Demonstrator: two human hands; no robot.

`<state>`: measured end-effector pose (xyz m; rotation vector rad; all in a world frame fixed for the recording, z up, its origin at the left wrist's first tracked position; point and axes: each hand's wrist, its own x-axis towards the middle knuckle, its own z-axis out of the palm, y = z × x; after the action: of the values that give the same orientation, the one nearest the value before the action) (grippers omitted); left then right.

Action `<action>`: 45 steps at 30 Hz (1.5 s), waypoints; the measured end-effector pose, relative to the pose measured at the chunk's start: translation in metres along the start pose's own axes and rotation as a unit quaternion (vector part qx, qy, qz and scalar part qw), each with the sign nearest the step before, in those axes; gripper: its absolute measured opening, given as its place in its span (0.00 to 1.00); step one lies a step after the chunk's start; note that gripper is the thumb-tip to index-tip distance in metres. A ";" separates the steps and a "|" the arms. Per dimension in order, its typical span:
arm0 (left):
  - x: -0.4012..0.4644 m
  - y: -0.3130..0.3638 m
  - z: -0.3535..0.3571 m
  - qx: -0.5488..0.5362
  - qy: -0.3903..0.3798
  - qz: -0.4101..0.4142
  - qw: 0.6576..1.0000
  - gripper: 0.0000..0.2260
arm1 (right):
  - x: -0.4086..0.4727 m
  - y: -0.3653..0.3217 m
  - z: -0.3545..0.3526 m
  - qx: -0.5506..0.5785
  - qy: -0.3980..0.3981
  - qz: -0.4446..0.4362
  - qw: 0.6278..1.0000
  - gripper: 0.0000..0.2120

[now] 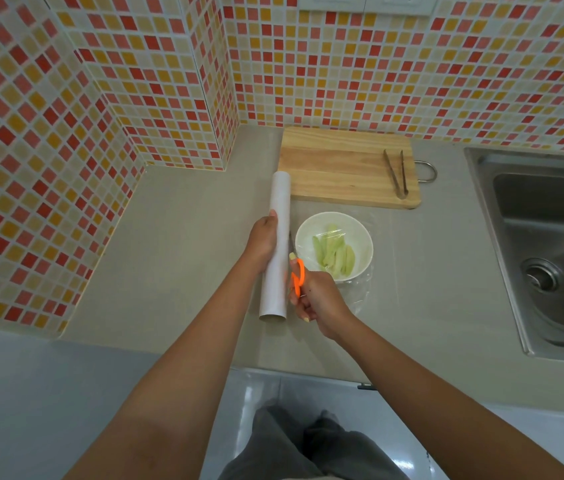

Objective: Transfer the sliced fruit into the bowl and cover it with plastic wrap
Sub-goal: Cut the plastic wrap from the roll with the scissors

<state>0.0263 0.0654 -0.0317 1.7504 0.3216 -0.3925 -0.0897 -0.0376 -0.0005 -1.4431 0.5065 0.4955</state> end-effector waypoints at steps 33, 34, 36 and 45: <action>-0.014 0.007 -0.003 -0.029 -0.011 -0.005 1.000 0.20 | 0.022 -0.026 0.000 -0.005 0.002 -0.016 1.000 0.26; -0.015 0.008 -0.003 -0.028 -0.009 -0.003 1.000 0.19 | 0.022 -0.026 0.000 -0.004 0.007 -0.026 1.000 0.25; -0.015 0.009 -0.002 -0.034 -0.008 -0.004 0.999 0.18 | 0.022 -0.026 -0.001 -0.006 0.014 -0.039 0.999 0.25; -0.017 0.011 -0.001 -0.046 -0.010 -0.012 0.999 0.19 | 0.024 -0.034 -0.001 -0.010 0.007 -0.009 1.000 0.27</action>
<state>0.0156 0.0642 -0.0141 1.6535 0.3421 -0.4073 -0.0502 -0.0408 0.0121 -1.4695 0.5003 0.4766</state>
